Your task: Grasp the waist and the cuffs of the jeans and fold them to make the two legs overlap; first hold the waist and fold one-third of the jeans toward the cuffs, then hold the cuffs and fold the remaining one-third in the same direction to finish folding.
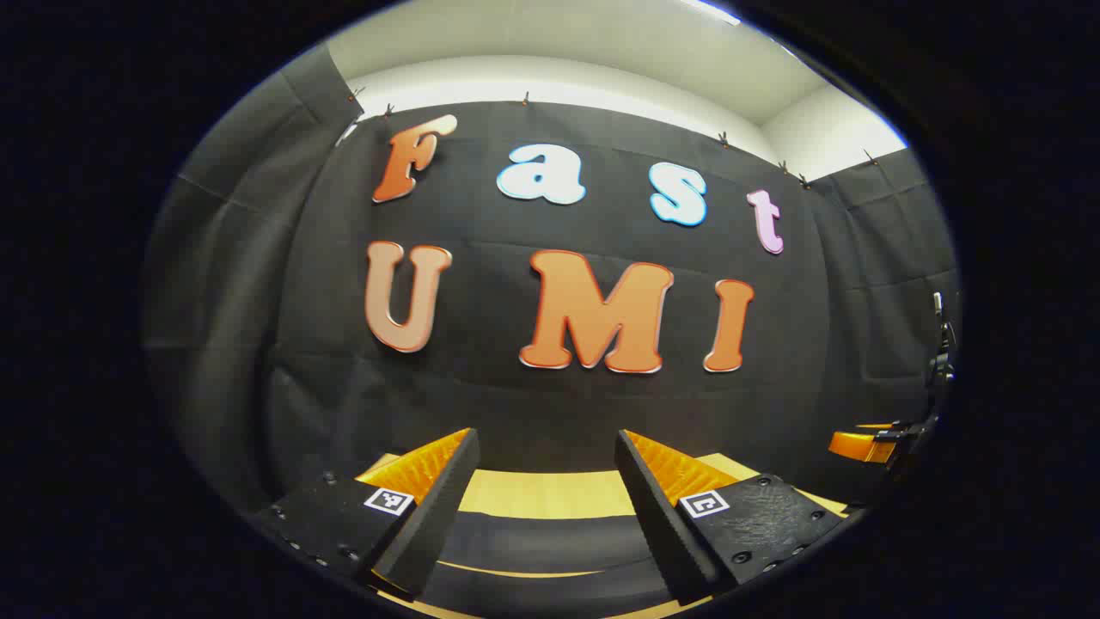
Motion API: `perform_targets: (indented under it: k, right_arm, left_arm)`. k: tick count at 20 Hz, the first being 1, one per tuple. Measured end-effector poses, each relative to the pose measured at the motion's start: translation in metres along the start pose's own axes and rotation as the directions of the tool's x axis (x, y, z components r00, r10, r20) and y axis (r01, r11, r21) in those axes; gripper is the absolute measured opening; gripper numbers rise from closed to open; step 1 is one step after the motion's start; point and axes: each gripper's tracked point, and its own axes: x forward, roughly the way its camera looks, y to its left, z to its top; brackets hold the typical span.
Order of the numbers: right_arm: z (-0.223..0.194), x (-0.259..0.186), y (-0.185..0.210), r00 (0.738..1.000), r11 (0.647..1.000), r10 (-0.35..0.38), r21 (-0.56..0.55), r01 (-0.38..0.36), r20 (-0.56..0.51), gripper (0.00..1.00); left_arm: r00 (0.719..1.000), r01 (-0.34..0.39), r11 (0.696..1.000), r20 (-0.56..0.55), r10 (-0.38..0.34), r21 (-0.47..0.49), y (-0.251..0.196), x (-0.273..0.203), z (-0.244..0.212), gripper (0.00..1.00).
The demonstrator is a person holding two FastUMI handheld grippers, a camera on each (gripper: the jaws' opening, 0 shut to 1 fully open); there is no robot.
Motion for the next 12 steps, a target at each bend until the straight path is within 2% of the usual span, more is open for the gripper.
perform_targets:
  k: [1, 4, 7, 10, 12]
  right_arm:
    - [0.006, 0.0, 0.008, 1.0, 1.0, 0.016, -0.008, -0.016, 0.003, 0.98]
    - [0.026, 0.004, 0.013, 0.998, 0.998, 0.068, -0.008, -0.068, 0.015, 0.98]
    - [0.04, 0.013, 0.008, 0.992, 0.992, 0.122, -0.031, -0.122, 0.023, 0.97]
    - [0.036, 0.019, -0.001, 0.984, 0.982, 0.179, -0.062, -0.179, -0.003, 0.97]
    - [0.033, 0.021, -0.005, 0.981, 0.978, 0.196, -0.077, -0.196, -0.016, 0.97]
  left_arm:
    - [1.0, -0.029, 1.0, 0.002, 0.029, -0.011, 0.019, -0.004, 0.005, 0.96]
    - [0.994, -0.108, 0.991, 0.01, 0.109, -0.079, 0.057, -0.013, 0.013, 0.94]
    - [0.981, -0.185, 0.979, 0.039, 0.189, -0.086, 0.067, -0.024, 0.025, 0.94]
    - [0.978, -0.2, 0.979, 0.05, 0.202, -0.04, 0.061, -0.032, 0.029, 0.96]
    - [0.979, -0.195, 0.98, 0.046, 0.196, -0.033, 0.054, -0.031, 0.028, 0.94]
